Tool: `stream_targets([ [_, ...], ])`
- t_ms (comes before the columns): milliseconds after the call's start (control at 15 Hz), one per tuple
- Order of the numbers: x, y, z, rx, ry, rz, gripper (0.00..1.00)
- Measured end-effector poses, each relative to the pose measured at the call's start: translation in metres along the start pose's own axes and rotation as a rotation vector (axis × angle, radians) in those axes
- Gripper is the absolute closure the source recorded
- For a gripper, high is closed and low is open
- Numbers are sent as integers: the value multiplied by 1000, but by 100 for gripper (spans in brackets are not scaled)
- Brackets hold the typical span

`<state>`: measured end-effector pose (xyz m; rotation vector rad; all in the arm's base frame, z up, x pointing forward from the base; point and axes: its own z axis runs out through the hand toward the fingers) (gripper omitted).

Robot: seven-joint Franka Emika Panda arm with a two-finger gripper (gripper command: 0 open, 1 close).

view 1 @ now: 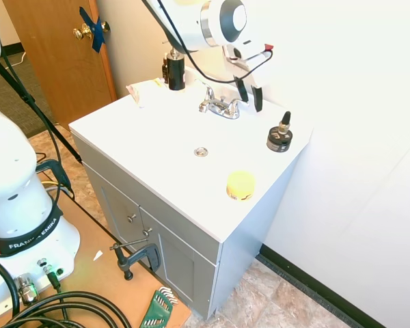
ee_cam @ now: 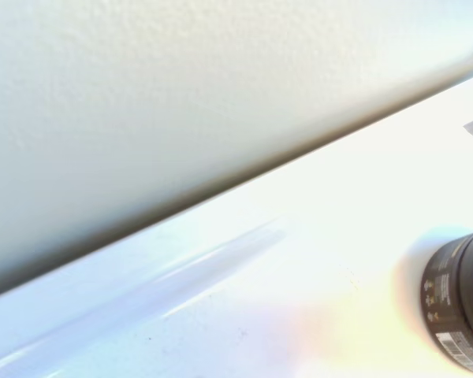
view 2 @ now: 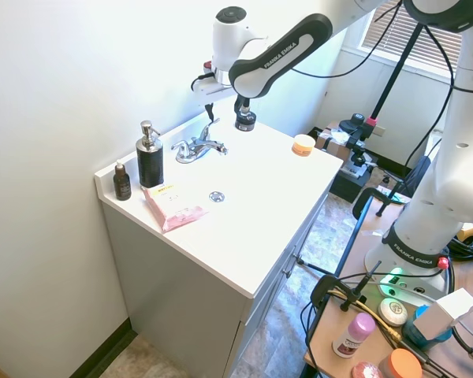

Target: Turn on the cold water

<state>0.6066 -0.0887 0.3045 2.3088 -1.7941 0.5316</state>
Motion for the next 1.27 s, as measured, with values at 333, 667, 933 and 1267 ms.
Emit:
stream_targets([
  [333,1,12,-1,-55,-103,-40,0],
  [667,-9,14,-24,-39,-163,-48,0],
  [933,-5,29,-43,-34,-215,-88,0],
  [1267,-11,102,-100,9,-354,-220,0],
])
